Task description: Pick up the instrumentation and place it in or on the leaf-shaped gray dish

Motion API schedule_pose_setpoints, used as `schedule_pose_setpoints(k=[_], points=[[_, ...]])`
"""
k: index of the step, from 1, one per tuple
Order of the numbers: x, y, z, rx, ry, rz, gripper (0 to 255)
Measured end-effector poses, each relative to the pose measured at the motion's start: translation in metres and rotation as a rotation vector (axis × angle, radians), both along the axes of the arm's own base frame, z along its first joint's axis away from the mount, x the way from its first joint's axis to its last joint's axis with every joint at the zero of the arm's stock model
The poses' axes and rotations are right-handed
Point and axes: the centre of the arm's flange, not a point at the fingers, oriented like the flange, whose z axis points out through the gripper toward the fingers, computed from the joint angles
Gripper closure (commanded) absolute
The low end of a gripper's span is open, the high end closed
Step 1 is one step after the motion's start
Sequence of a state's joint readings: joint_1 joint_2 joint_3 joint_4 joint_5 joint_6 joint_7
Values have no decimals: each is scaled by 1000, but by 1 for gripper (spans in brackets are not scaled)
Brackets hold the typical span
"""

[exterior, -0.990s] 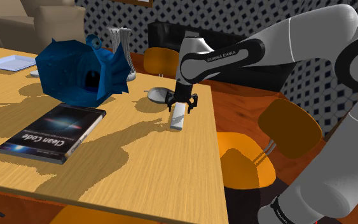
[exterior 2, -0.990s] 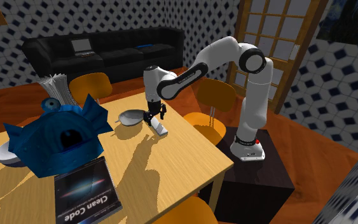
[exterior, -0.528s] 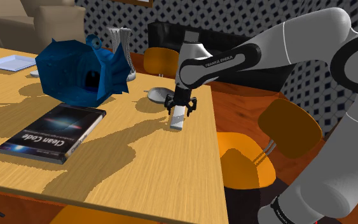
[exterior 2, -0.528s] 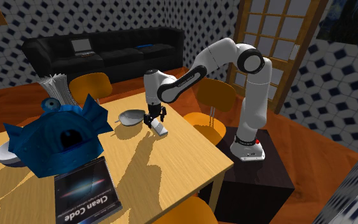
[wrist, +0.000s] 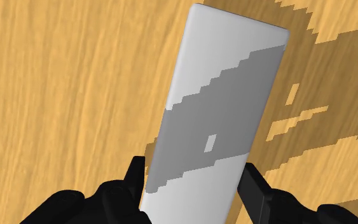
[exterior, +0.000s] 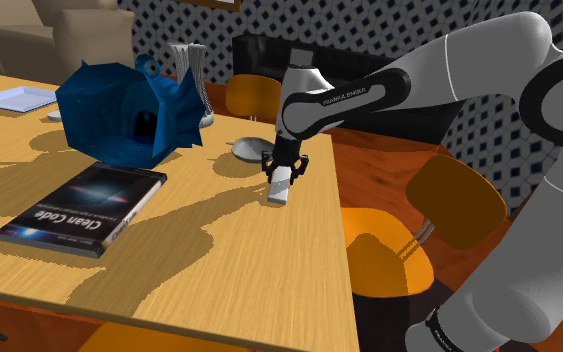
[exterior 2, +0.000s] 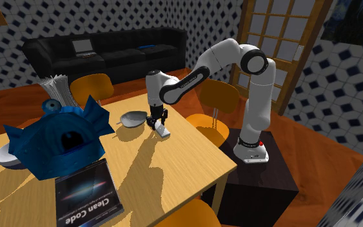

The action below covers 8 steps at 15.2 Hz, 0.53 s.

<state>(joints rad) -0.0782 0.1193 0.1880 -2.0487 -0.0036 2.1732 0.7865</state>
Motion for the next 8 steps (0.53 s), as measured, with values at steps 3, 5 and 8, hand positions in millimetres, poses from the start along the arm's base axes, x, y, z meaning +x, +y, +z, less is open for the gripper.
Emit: schedule_pose_setpoints(k=[3, 5, 8], points=[[0, 0, 0, 0, 0, 0, 255], [0, 0, 0, 0, 0, 0, 255], [-1, 0, 10, 0, 1, 0, 255]])
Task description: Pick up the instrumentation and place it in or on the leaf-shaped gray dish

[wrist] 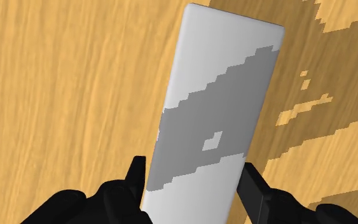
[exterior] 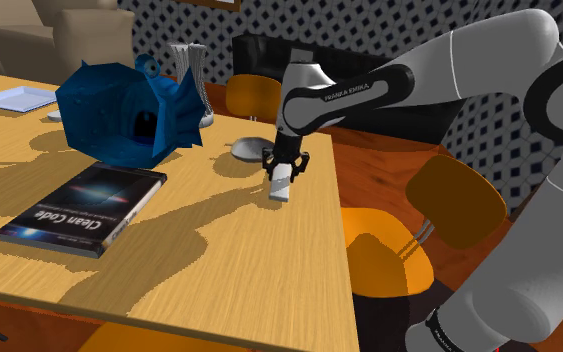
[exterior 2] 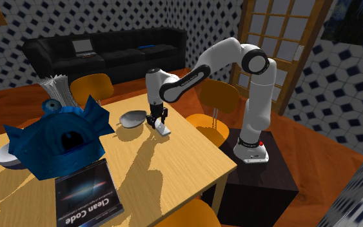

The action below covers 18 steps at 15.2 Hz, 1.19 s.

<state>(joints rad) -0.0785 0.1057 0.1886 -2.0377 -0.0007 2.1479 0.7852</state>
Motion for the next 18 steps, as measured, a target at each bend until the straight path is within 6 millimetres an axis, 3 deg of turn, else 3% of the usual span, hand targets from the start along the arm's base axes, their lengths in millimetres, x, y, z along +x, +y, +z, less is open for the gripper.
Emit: schedule_pose_setpoints(k=[18], points=[[1, -1, 95, 0, 0, 0, 255]])
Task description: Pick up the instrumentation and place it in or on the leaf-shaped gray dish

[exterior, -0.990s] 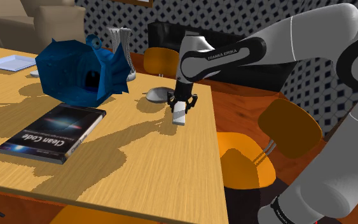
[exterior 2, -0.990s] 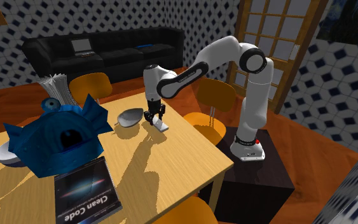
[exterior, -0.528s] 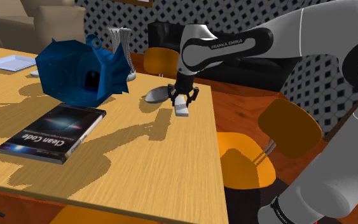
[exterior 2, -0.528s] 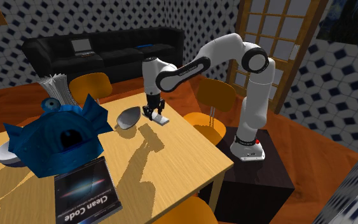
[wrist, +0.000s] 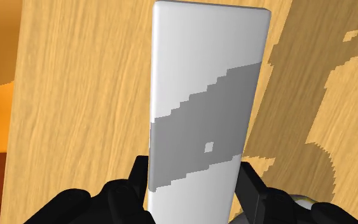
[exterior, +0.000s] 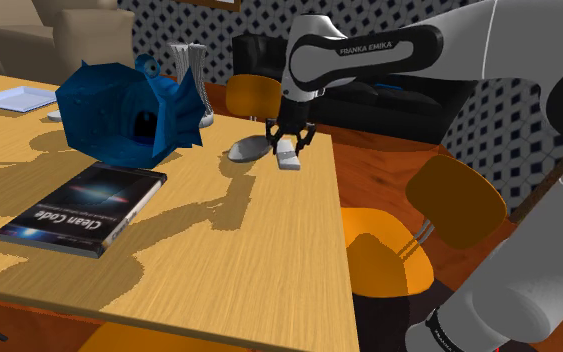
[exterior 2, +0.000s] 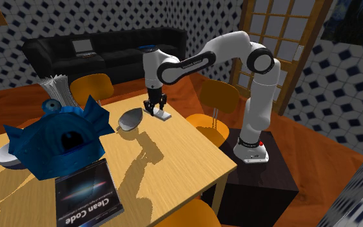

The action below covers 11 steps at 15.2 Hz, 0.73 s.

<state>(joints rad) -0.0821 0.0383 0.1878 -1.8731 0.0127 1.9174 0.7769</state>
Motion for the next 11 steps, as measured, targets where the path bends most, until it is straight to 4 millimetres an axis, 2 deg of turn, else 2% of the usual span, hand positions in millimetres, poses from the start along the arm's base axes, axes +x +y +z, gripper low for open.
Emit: schedule_pose_setpoints(k=[3, 4, 8, 11], points=[[0, 1, 13, 0, 0, 0, 255], [5, 0, 15, 0, 0, 0, 255], [50, -2, 18, 0, 1, 0, 255], [93, -6, 18, 0, 1, 1, 255]])
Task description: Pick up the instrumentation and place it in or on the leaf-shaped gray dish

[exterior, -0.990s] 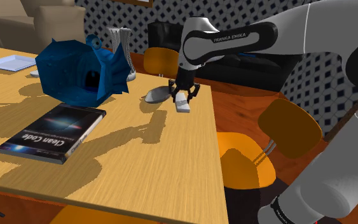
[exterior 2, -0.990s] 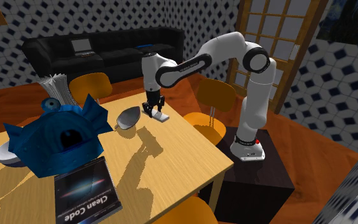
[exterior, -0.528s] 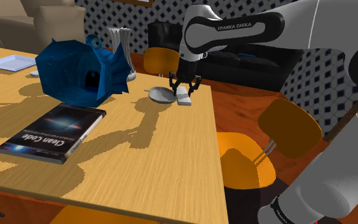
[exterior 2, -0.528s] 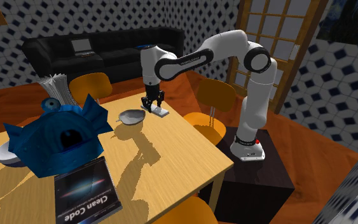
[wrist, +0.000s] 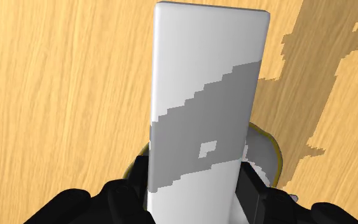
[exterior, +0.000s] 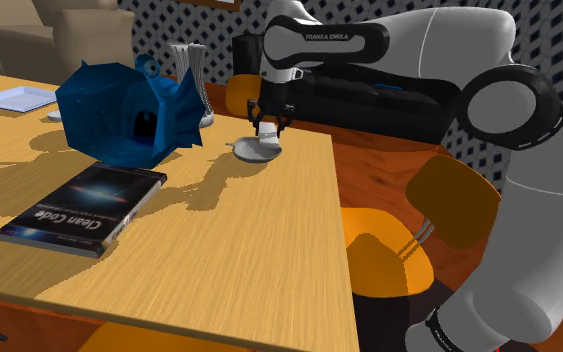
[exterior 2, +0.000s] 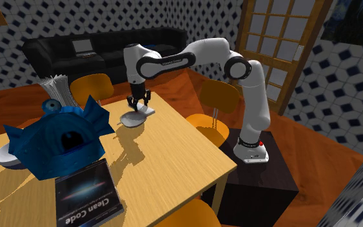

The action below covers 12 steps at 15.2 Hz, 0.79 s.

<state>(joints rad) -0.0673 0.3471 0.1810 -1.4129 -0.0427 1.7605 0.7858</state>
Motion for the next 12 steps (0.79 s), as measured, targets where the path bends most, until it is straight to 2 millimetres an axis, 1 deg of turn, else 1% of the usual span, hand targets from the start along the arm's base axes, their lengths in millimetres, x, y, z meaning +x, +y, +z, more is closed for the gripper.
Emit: schedule_pose_setpoints(k=[4, 5, 8, 12], points=[[55, -4, 4, 0, -1, 1, 255], [61, -4, 1, 0, 0, 0, 255], [65, -5, -13, 0, 1, -1, 255], [64, -5, -33, 0, 0, -1, 255]])
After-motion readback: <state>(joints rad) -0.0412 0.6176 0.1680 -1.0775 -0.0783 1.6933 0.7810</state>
